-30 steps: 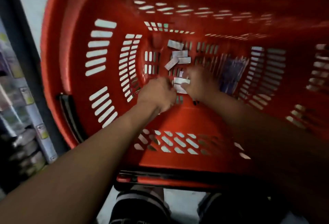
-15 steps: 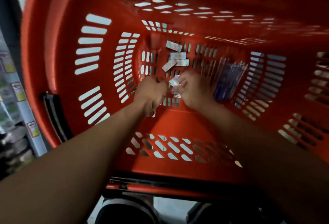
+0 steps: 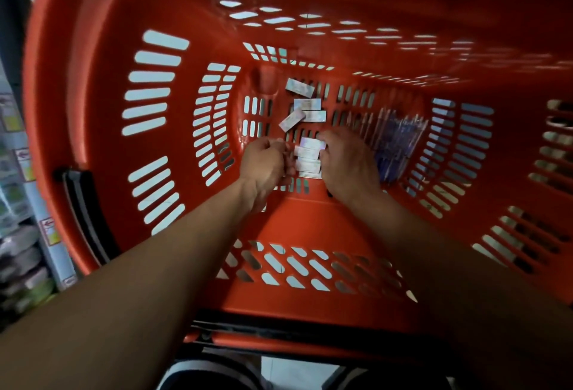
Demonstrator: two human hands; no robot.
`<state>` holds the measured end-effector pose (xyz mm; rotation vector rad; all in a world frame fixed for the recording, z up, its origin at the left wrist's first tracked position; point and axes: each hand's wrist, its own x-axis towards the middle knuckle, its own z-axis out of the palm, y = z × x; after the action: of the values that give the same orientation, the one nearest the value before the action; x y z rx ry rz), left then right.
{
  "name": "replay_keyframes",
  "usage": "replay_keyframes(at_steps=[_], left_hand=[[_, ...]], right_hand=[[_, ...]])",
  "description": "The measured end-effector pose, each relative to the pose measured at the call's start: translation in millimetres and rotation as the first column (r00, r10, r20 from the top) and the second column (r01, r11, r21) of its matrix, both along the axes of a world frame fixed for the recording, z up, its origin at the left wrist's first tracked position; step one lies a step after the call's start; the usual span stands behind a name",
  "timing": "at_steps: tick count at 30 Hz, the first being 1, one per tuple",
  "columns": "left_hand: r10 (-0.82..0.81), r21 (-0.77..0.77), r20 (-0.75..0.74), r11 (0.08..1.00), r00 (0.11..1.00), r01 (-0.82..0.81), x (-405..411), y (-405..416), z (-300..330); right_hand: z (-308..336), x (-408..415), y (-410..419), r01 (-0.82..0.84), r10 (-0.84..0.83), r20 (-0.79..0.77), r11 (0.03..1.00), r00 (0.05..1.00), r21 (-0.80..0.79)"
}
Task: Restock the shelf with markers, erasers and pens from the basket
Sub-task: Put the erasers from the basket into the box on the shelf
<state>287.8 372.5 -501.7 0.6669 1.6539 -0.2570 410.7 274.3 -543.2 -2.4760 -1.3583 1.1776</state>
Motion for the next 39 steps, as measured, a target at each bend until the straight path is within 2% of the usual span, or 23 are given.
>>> replay_keyframes(at_steps=[2, 6, 10, 13, 16, 20, 23, 25, 28, 34, 39], left_hand=[[0.031, 0.010, 0.024, 0.999, 0.999, -0.031, -1, 0, 0], [0.069, 0.040, 0.046, 0.997, 0.997, -0.071, -3, 0, -2], [0.152, -0.023, 0.073, 0.988, 0.986, -0.151, -1, 5, -2], [0.269, -0.080, 0.088, 0.962, 0.959, -0.262, 1, 7, -1], [0.318, -0.082, 0.115, 0.947, 0.941, -0.310, 0, 6, 0], [0.297, -0.111, 0.114, 0.952, 0.948, -0.284, 2, 6, 1], [0.269, -0.142, 0.140, 0.958, 0.953, -0.249, 4, 6, 1], [0.230, -0.127, 0.148, 0.969, 0.962, -0.212, 4, 6, 1], [0.223, -0.082, 0.123, 0.973, 0.967, -0.214, 2, 7, -2], [0.208, -0.033, 0.067, 0.978, 0.976, -0.206, 2, 4, -7], [0.250, -0.048, 0.050, 0.968, 0.967, -0.247, 1, 4, -8]], right_hand=[[-7, -2, -2, -0.066, 0.066, 0.052, 0.998, 0.996, -0.008], [-13, -6, -1, -0.067, 0.076, 0.136, 0.995, 0.988, -0.068], [-11, -7, 0, 0.035, -0.028, 0.120, 0.998, 0.992, -0.058], [-2, -6, 3, 0.239, -0.238, 0.022, 0.964, 0.971, -0.120], [16, -7, 10, 0.409, -0.429, -0.195, 0.903, 0.882, -0.134], [40, -17, 16, 0.417, -0.459, -0.447, 0.888, 0.768, -0.195], [44, -17, 14, 0.356, -0.427, -0.508, 0.904, 0.748, -0.235], [40, -11, 14, 0.318, -0.375, -0.419, 0.926, 0.827, -0.202], [26, -1, 12, 0.187, -0.209, -0.206, 0.975, 0.956, -0.121], [1, -12, 5, -0.103, 0.096, -0.056, 0.986, 0.994, -0.130], [-5, -24, 8, -0.125, 0.128, 0.019, 0.983, 0.992, -0.133]])
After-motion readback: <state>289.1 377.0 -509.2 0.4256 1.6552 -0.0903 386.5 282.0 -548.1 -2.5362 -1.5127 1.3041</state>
